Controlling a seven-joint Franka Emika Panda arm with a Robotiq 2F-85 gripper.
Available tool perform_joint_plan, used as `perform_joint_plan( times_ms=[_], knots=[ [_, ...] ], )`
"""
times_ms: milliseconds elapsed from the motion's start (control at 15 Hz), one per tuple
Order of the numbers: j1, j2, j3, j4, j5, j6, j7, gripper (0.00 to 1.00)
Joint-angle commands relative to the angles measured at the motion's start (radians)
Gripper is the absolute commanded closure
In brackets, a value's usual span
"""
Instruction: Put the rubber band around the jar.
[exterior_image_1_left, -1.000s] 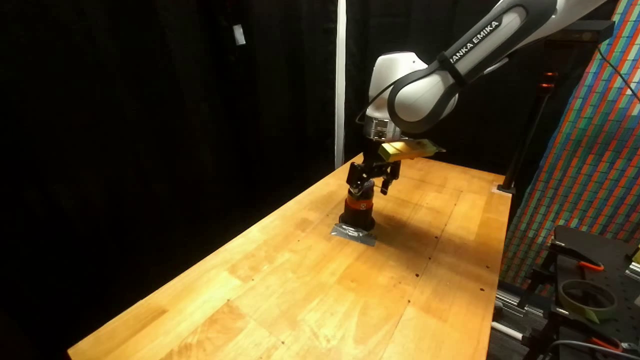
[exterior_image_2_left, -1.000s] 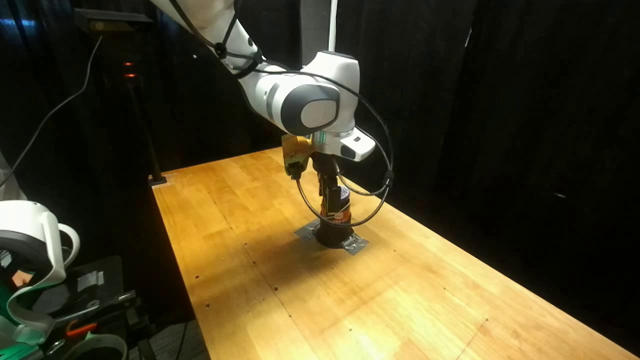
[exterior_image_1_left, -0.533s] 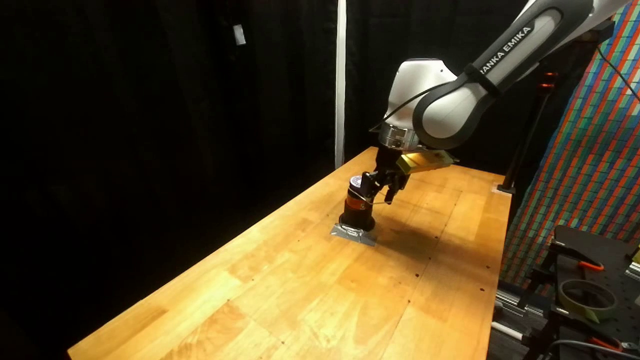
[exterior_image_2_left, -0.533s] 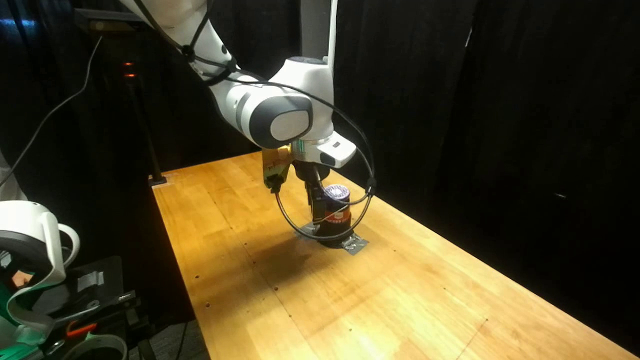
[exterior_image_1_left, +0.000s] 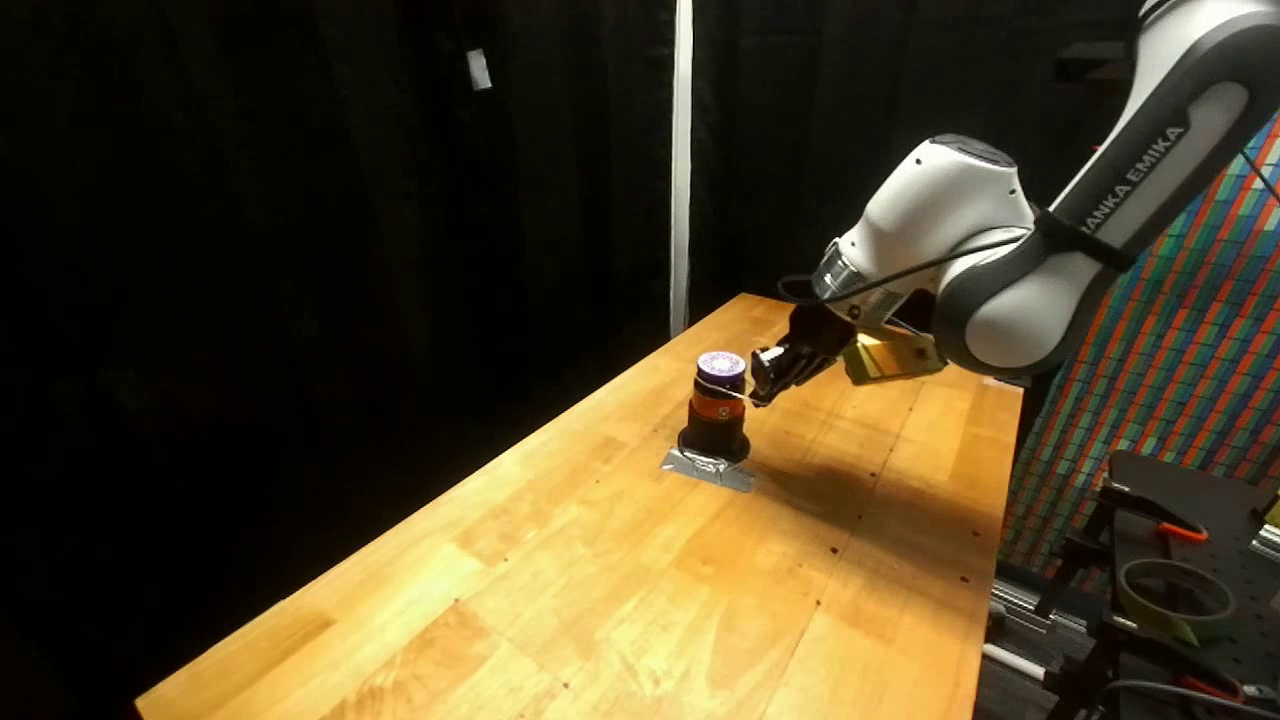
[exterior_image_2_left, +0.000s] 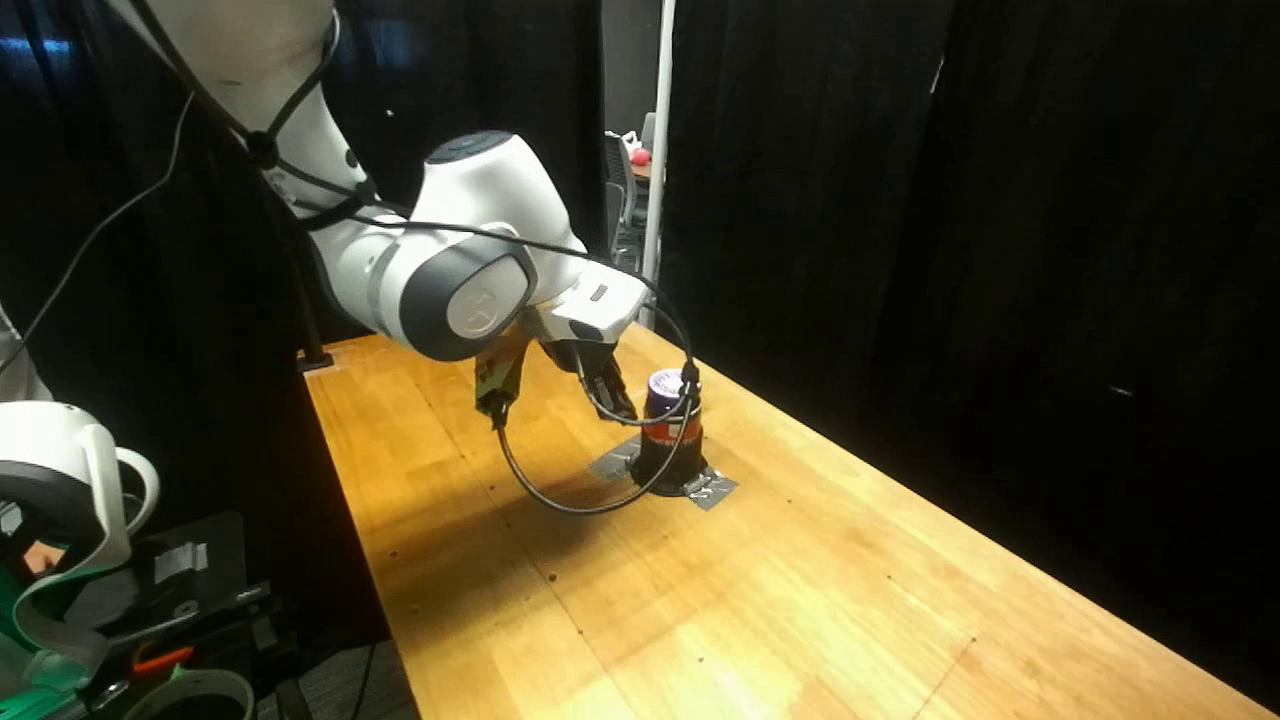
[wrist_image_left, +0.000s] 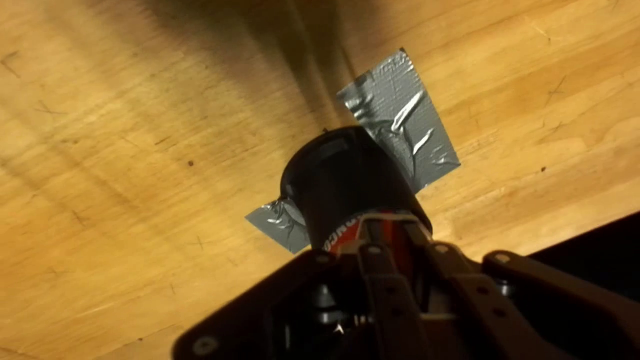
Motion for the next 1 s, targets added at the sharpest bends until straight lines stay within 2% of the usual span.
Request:
perform_joint_plan(
  times_ms=[0, 133, 333, 400, 467, 600, 667, 733, 800, 933],
  knots=[
    [0.27, 0.02, -0.273, -0.101, 0.05, 0.257, 0.048, 0.97],
    [0.378, 0.063, -0.343, -0.137, 0.179, 0.41, 0.023, 0.91],
    [0.432, 0.093, -0.321, -0.177, 0.284, 0.575, 0.039, 0.92],
    [0.286, 0.076, -0.122, -0.175, 0.423, 0.643, -0.087, 0.91],
    [0.265, 0.079, -0.073, -0.178, 0.458, 0.689, -0.084, 0.93],
    [0.17, 0.095, 0.076, -0.171, 0.507, 0.774, -0.103, 0.93],
    [0.123, 0.083, 0.137, -0.17, 0.517, 0.753, -0.112, 0.68],
    [0.059, 0.066, 0.204, -0.178, 0.47, 0.718, -0.088, 0.68],
    [0.043, 0.09, 0.228, -0.165, 0.522, 0.732, -0.141, 0.89],
    [-0.009, 0.09, 0.288, -0.167, 0.513, 0.729, -0.132, 0.72]
  ],
)
